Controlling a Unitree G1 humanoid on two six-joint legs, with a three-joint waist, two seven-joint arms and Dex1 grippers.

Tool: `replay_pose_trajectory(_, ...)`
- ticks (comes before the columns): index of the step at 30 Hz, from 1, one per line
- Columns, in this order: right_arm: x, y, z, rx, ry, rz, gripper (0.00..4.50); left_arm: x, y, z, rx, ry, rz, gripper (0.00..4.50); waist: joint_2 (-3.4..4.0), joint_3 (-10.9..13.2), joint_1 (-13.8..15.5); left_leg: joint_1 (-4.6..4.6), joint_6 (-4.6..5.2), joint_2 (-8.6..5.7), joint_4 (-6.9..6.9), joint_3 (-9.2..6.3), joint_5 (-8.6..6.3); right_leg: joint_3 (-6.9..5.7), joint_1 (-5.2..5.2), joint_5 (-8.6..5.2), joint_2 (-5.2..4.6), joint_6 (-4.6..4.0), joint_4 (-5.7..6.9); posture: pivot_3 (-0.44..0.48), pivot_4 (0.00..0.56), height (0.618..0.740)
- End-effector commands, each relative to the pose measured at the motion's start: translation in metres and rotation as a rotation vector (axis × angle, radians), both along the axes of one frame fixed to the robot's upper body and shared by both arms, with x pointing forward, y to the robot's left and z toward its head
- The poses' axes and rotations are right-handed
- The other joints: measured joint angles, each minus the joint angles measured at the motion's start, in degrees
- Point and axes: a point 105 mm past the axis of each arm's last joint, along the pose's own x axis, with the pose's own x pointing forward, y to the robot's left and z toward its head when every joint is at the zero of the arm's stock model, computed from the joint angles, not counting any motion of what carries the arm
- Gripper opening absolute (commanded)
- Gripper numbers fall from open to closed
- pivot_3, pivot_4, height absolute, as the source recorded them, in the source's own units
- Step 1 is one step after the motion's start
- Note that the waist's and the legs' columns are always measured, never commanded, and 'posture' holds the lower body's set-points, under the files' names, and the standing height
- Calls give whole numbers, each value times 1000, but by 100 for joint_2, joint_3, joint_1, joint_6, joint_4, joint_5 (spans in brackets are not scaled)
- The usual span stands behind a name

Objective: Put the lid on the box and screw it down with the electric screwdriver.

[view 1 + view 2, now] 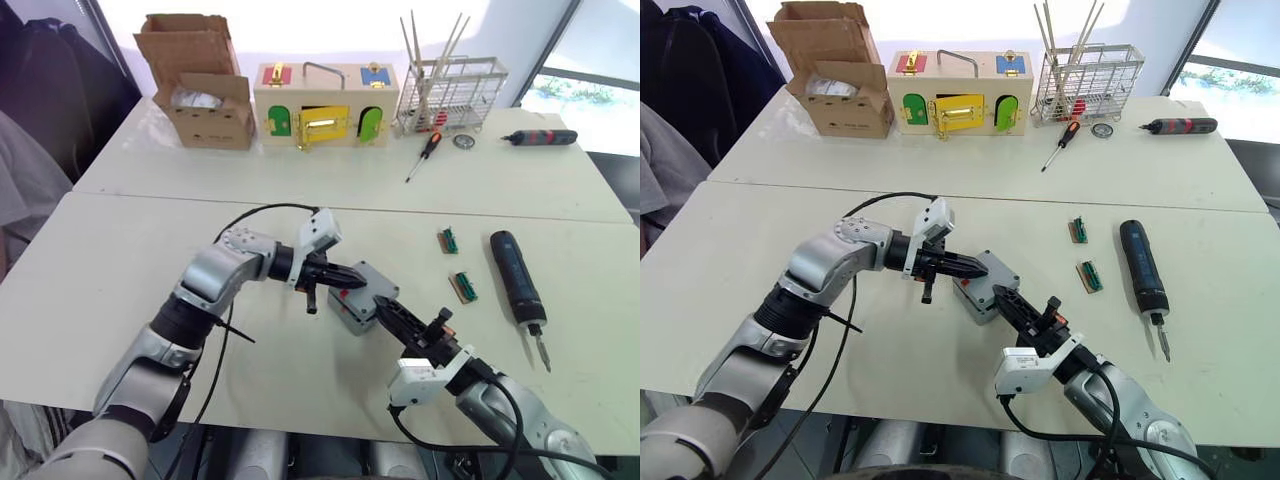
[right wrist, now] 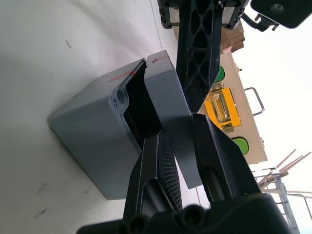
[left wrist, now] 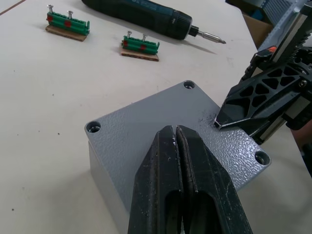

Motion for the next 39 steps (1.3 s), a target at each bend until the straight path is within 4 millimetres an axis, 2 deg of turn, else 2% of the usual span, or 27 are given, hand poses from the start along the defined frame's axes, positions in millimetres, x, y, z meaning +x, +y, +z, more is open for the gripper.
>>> replay_pose_trajectory(1, -4, 5, 7, 40, -13, 16, 1362, -9, -1, -28, 90, 49, -28, 0, 0, 0, 11, 10, 1, 0, -3, 0, -1, 0, 10, 0, 0, 0, -1, 0, 150, 739)
replay_pose_trajectory(5, -8, 2, 10, 31, -35, 14, 3205, -19, 2, -40, 123, 66, -54, 0, -7, -27, 9, 36, 1, 0, -22, 2, -1, 2, 27, 0, -1, 0, -6, 0, 150, 739)
replay_pose_trajectory(8, -8, -2, 13, 30, -43, 3, 4272, -19, 1, -50, 142, 57, -42, 0, -13, -91, 26, 51, 1, 0, -49, 4, 0, 4, 30, 0, -2, -1, -9, 0, 150, 739)
replay_pose_trajectory(26, -26, -13, 33, 18, -75, 16, 4272, -25, 5, -85, 224, 40, -45, 0, -19, -135, 119, 80, 12, -3, -54, -2, -7, 3, 81, -2, -3, -2, -43, 0, 150, 739)
replay_pose_trajectory(29, -30, -15, 37, 19, -84, 20, 4272, -25, 5, -90, 236, 39, -37, 0, -20, -161, 97, 144, 48, 2, -79, 1, -28, 2, 163, -7, 3, 3, -112, 0, 150, 739)
replay_pose_trajectory(33, -34, -18, 41, 35, -88, 26, 4272, -24, 6, -96, 256, 31, -26, 0, -36, -193, 109, 230, 58, 4, -82, -4, -52, 4, 230, -45, 2, -9, -128, 0, 150, 739)
replay_pose_trajectory(37, -37, -29, 39, 126, -22, -24, 4272, -21, 2, -86, 197, 17, -1, 0, -35, -219, 111, 251, 57, 4, -82, -5, -72, 8, 251, -66, -1, -22, -128, 0, 150, 739)
replay_pose_trajectory(39, -33, -40, 41, 285, 55, -109, 4272, -16, 0, -68, 116, 3, 22, 0, -38, -222, 111, 250, 57, 4, -82, -5, -72, 11, 251, -67, -3, -23, -129, 0, 150, 739)
